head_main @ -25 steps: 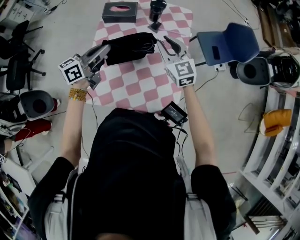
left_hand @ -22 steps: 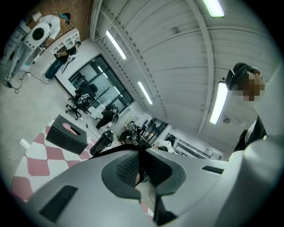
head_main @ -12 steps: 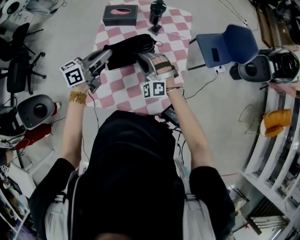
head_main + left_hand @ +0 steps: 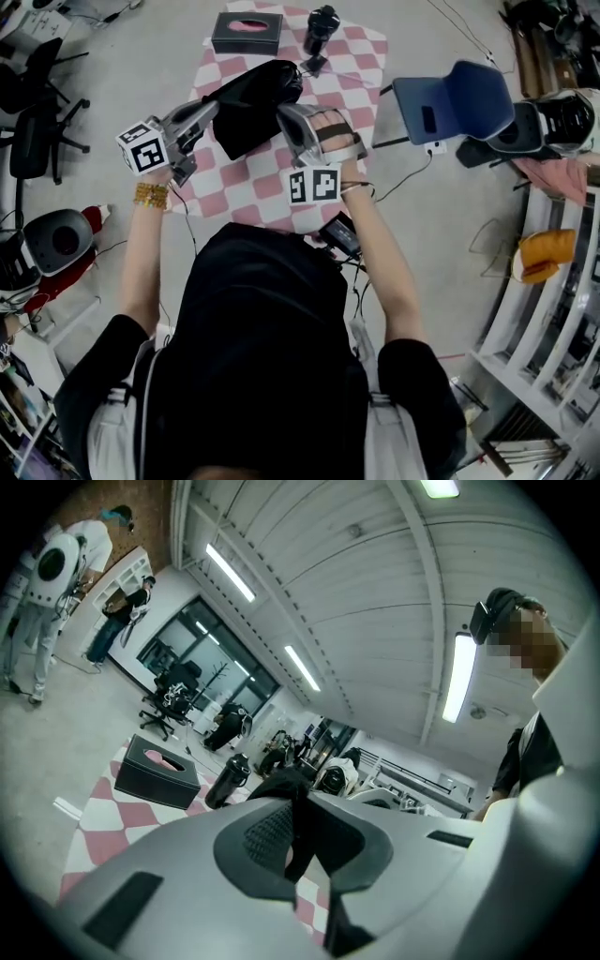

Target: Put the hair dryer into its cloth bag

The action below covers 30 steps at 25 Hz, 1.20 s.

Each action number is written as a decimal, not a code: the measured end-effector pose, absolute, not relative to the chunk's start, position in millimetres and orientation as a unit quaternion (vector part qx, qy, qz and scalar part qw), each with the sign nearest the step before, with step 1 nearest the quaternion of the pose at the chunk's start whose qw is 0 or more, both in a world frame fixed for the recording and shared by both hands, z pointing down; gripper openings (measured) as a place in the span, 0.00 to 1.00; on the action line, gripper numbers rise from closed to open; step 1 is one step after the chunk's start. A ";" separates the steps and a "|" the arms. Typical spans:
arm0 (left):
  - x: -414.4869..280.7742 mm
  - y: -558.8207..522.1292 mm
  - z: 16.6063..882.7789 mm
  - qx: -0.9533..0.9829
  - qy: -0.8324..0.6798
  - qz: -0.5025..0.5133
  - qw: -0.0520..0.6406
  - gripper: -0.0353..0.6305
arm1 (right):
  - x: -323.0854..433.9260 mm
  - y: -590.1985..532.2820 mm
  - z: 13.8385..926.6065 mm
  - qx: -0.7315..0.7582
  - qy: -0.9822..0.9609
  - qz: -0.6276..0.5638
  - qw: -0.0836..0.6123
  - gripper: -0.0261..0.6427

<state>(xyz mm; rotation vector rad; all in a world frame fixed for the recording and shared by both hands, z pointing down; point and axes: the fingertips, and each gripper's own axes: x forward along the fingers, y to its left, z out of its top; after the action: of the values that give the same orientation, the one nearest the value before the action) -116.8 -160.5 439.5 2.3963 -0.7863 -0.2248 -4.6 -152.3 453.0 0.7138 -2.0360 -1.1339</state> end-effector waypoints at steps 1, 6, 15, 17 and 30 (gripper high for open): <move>-117.5 -161.8 439.7 0.902 -0.304 -0.081 0.295 0.10 | -6.6 -148.8 450.2 0.277 -0.789 -0.430 0.340 0.07; -118.0 -159.5 451.7 0.908 -0.316 -0.040 0.270 0.10 | -7.3 -122.4 468.5 0.216 -0.860 -0.349 0.305 0.08; -118.9 -148.4 456.8 0.907 -0.307 -0.046 0.284 0.10 | 60.4 -144.9 468.1 0.193 -0.972 0.019 0.136 0.21; -117.2 -148.1 455.4 0.908 -0.304 -0.046 0.285 0.10 | 46.8 -124.7 475.0 0.148 -0.978 0.039 0.140 0.24; -109.3 -146.9 440.4 0.910 -0.292 -0.056 0.288 0.10 | 4.9 -66.1 510.3 0.066 -0.976 0.085 0.191 0.37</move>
<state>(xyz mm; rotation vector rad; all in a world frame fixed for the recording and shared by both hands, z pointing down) -109.3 -146.9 440.4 2.4314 -0.7807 -0.1507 4.9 -66.1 510.3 0.1864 -2.7406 0.2393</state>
